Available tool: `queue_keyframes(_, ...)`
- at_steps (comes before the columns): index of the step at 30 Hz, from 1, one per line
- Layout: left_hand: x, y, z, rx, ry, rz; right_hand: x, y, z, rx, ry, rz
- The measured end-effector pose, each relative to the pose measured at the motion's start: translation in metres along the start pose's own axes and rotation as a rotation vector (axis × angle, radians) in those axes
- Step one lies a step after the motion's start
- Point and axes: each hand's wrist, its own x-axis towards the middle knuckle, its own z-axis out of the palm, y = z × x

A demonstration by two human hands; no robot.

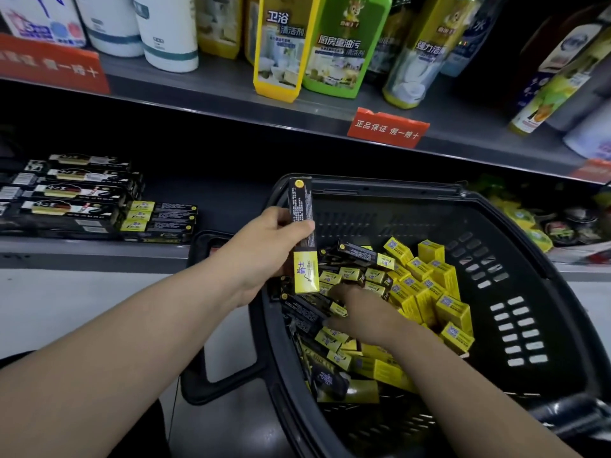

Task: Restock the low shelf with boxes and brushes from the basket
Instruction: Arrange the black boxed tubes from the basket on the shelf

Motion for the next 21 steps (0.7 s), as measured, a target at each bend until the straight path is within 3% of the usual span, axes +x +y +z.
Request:
queue_keyframes(6, -0.003, -0.001, -0.006, 0.001, -0.031, 0.019, 0.012, -0.006, 0.022, -0.083, 0.063, 0.042)
queue_keyframes(9, -0.002, -0.002, -0.01, 0.015, -0.017, 0.022, -0.001, -0.001, 0.003, 0.231, 0.142, 0.066)
queue_keyframes(13, -0.001, -0.003, -0.01, 0.038, -0.007, 0.043, -0.031, -0.019, -0.038, 1.061, 0.167, -0.008)
queue_keyframes(14, -0.001, -0.003, -0.009, 0.031, -0.009, 0.047, -0.036, -0.026, -0.045, 1.137, 0.162, -0.059)
queue_keyframes(18, 0.0, -0.002, -0.009, -0.015, 0.003, 0.05, -0.041, -0.048, -0.055, 1.061, 0.21, -0.158)
queue_keyframes(21, -0.001, -0.002, -0.012, -0.056, -0.009, 0.039, -0.038, -0.057, -0.055, 1.161, 0.148, -0.202)
